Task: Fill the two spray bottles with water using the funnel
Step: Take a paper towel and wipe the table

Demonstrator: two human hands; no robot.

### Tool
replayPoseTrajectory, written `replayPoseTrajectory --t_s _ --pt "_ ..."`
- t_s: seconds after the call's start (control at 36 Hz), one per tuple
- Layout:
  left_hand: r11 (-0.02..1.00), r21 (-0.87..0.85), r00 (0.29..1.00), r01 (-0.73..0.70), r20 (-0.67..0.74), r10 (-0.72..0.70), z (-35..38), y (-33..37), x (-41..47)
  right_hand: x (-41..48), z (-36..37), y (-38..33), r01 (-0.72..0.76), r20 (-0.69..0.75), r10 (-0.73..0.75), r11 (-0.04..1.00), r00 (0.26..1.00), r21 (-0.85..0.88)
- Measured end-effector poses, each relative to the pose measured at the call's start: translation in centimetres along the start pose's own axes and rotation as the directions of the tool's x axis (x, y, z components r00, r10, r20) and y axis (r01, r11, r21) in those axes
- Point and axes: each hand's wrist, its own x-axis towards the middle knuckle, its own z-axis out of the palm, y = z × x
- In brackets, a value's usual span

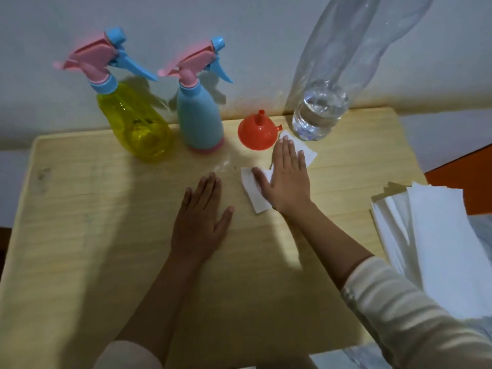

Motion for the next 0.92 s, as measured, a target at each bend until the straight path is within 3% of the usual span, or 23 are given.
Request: replayPoseTrajectory --t_s 0.56,0.92 --pt "0.995 -0.067 0.995 0.071 -0.058 -0.075 -0.3 -0.6 -3.3 -1.9 0.5 -3.6 -0.027 0.012 0.025 0.991 1.000 0.129" --pt "0.978 -0.047 0.975 0.202 -0.084 -0.206 -3.0 -10.6 -13.3 -8.9 3.4 -14.7 -0.170 -0.019 0.176 0.967 0.984 0.190"
